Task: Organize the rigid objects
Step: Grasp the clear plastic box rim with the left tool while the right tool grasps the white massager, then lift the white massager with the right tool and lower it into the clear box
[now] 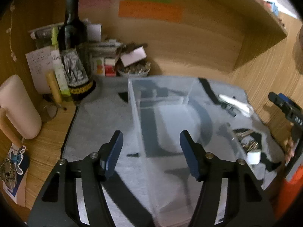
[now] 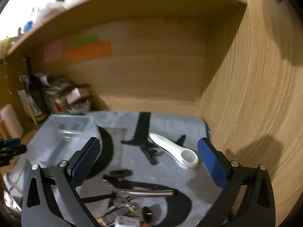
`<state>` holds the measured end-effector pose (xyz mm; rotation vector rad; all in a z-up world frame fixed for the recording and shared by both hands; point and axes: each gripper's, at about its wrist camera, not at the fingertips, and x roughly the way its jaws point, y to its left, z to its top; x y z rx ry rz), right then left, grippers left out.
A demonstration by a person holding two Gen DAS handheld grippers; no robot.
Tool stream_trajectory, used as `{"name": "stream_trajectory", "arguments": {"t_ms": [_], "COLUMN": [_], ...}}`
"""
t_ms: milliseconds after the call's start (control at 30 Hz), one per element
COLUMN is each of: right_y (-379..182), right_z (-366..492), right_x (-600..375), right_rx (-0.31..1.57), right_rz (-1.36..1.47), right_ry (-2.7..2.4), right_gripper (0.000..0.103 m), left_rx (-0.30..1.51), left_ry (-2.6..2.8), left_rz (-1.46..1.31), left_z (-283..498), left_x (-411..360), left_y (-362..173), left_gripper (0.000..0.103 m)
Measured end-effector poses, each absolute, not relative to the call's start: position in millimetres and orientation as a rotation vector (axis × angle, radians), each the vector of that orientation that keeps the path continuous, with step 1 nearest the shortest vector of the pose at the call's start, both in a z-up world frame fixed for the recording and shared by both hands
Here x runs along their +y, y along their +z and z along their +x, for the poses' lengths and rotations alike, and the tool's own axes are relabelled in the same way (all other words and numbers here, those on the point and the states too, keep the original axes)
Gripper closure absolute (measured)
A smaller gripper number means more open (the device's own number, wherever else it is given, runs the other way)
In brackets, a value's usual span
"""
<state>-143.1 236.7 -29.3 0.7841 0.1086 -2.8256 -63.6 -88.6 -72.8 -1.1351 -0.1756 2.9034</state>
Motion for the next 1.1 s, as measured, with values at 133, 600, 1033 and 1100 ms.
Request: {"name": "stream_trajectory", "arguments": {"t_ms": [133,600,1033,1100], "right_y": [-43,-95,-121,-118], "right_z": [-164,-256,-283,-276], "right_x": [240,255,272,272], "right_rx": [0.156,0.240,0.161,0.155], "right_rz": [0.903,1.367,1.572,1.573], "right_ry": [-2.803,-2.706,-2.594,-2.575], "right_gripper": [0.002,0.031,0.054,0.064], "left_rx": [-0.166,-0.226,-0.236,-0.237], "left_ry": [2.858,2.710,2.703,2.702], "left_rz": [-1.219,-1.327,-1.303,-1.301], "left_z": [-71,-84,-90,-90], "left_x": [-97,-103,-106,-106], "left_y": [-83,-102,-101,-101], "left_gripper": [0.052,0.086,0.086,0.086]}}
